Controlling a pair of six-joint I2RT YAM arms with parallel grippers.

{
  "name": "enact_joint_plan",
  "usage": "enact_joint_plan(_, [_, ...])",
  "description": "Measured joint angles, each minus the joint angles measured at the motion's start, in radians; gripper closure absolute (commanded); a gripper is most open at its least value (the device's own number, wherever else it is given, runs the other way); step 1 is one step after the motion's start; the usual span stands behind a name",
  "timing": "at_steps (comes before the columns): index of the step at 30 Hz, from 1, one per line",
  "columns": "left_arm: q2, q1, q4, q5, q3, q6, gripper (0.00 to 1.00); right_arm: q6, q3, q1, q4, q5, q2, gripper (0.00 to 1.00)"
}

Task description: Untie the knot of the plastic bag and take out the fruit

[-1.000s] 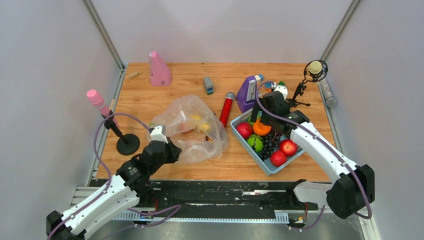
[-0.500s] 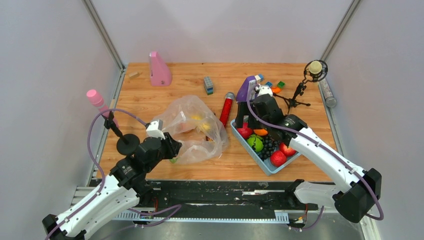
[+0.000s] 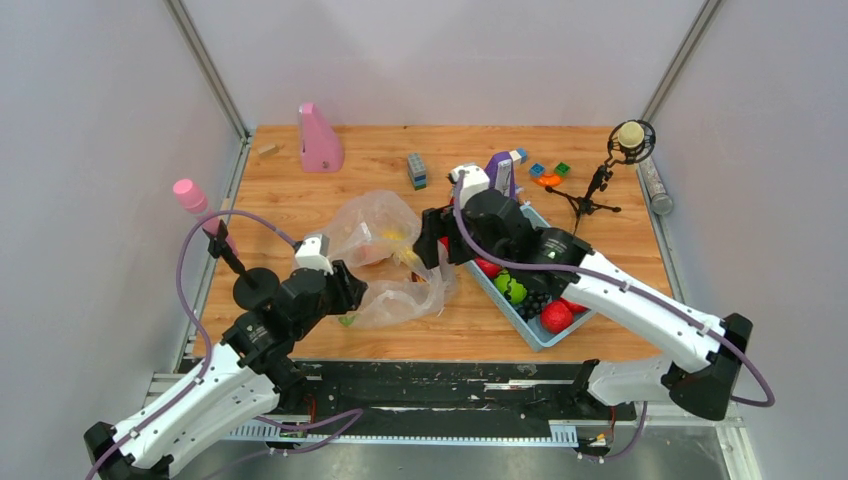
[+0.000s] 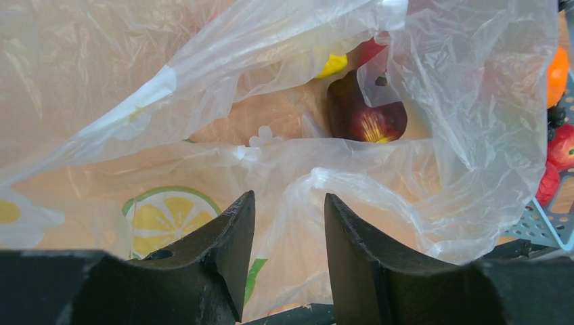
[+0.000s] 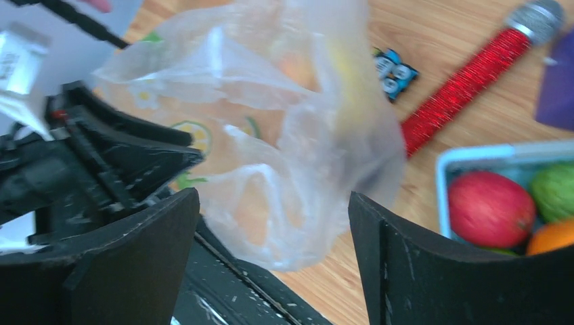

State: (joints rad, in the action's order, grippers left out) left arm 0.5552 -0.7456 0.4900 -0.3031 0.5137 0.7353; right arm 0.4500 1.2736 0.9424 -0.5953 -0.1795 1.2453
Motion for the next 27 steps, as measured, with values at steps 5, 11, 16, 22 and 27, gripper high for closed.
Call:
enact_joint_plan(5, [-0.01, 0.0, -0.014, -0.006, 0.001, -0.008, 0.62, -0.023, 0.122, 0.088, 0.028, 0.039, 0.126, 0.42])
enact_joint_plan(11, [0.008, 0.0, -0.031, -0.005, 0.001, -0.017, 0.73, -0.018, 0.181, 0.117, 0.05, 0.103, 0.275, 0.64])
enact_joint_plan(16, [0.005, 0.0, -0.057, -0.005, -0.004, -0.019, 0.82, 0.001, 0.227, 0.117, 0.06, 0.154, 0.409, 0.71])
enact_joint_plan(22, [0.023, 0.0, -0.093, -0.005, -0.03, -0.021, 0.97, 0.019, 0.278, 0.109, 0.064, 0.143, 0.536, 0.75])
enact_joint_plan(27, [0.037, 0.0, -0.116, -0.006, -0.058, -0.029, 1.0, 0.037, 0.299, 0.06, 0.069, 0.146, 0.615, 0.74])
